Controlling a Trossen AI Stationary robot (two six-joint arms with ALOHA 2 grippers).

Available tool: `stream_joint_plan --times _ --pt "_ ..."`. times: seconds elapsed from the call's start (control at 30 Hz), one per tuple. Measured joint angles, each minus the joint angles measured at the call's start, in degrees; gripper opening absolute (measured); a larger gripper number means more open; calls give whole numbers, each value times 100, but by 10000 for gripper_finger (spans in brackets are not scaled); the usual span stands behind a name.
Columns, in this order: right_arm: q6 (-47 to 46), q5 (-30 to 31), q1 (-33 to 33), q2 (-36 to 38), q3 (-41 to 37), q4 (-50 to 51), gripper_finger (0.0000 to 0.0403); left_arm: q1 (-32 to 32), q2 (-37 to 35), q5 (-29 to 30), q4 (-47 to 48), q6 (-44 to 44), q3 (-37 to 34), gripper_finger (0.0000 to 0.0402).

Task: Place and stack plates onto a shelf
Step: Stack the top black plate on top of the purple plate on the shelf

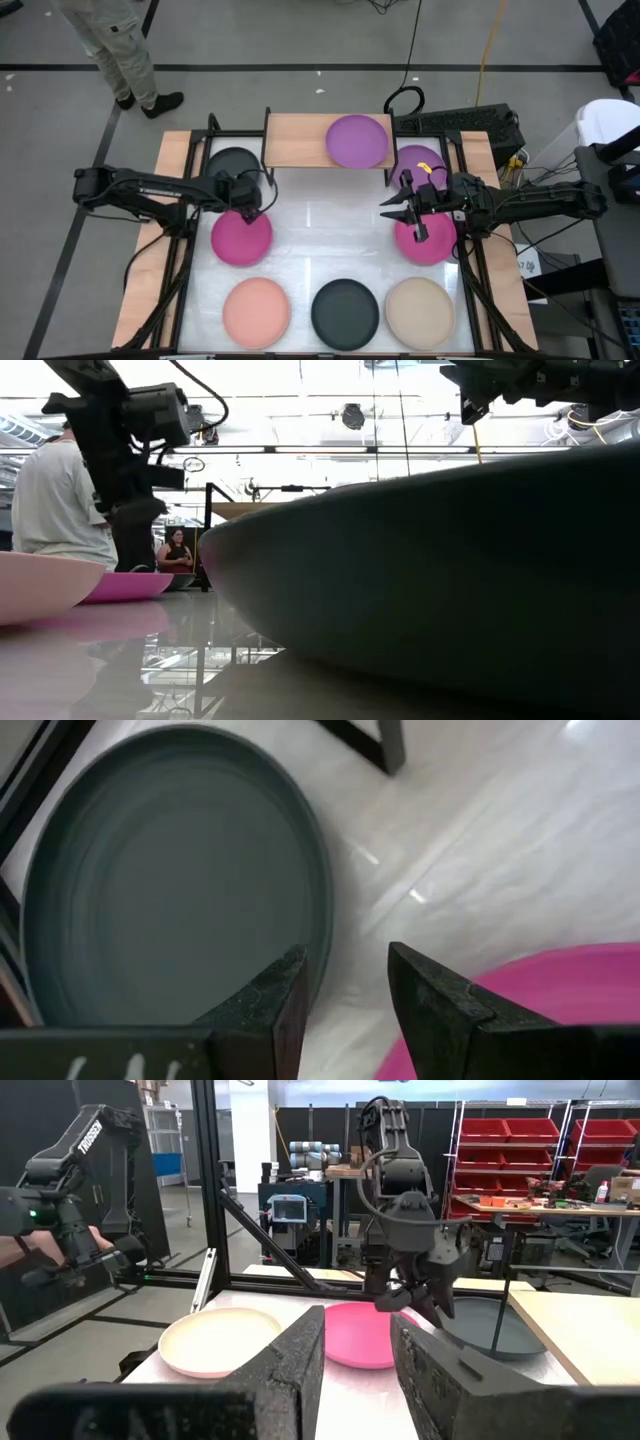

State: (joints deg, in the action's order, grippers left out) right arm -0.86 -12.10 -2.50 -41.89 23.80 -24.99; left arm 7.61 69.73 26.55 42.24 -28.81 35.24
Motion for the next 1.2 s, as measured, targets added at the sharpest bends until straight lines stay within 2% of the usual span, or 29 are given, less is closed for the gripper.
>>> stream_joint_plan --times 0.43,0.63,0.73,0.83,1.0,1.2 --pt "-1 0 0 0 1 0 98 666 676 -167 -294 500 0 145" --pt "-1 0 0 -2 1 12 98 1105 910 -701 -367 611 0 145" --pt "0 1 0 -2 1 17 98 1273 1011 -727 -367 623 0 142" --pt "-1 0 0 -2 1 17 98 1366 1030 -730 -388 717 0 112" --pt "-1 1 0 -2 1 21 98 1375 993 -654 -485 900 4 23" --pt "-36 1 0 -2 1 23 98 1322 827 -672 -47 652 203 13"
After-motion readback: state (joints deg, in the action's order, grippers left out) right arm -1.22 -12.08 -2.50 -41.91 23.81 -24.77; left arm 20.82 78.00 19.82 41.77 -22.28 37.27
